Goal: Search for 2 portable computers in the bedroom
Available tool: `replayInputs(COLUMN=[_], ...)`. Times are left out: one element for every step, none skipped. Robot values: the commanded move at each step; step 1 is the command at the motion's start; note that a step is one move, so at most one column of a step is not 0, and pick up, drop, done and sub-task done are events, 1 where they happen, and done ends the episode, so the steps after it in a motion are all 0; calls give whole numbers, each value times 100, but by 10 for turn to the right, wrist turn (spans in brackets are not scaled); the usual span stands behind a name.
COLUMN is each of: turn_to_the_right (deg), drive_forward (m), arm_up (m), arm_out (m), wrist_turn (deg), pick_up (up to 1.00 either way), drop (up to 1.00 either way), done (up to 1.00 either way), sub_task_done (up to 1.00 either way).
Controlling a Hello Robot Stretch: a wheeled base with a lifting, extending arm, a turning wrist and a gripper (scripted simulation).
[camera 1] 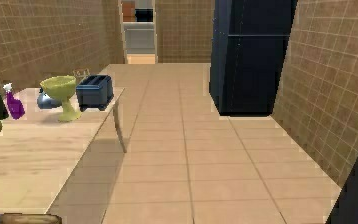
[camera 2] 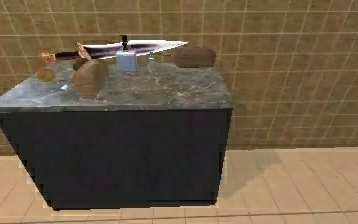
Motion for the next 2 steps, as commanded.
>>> replayInputs(turn_to_the_right=[0,0], drive_forward=[100,100], arm_up=[0,0], arm_out=[0,0], wrist_turn=[0,0], pick_up=[0,0], drop=[0,0], done=[0,0], sub_task_done=[0,0])
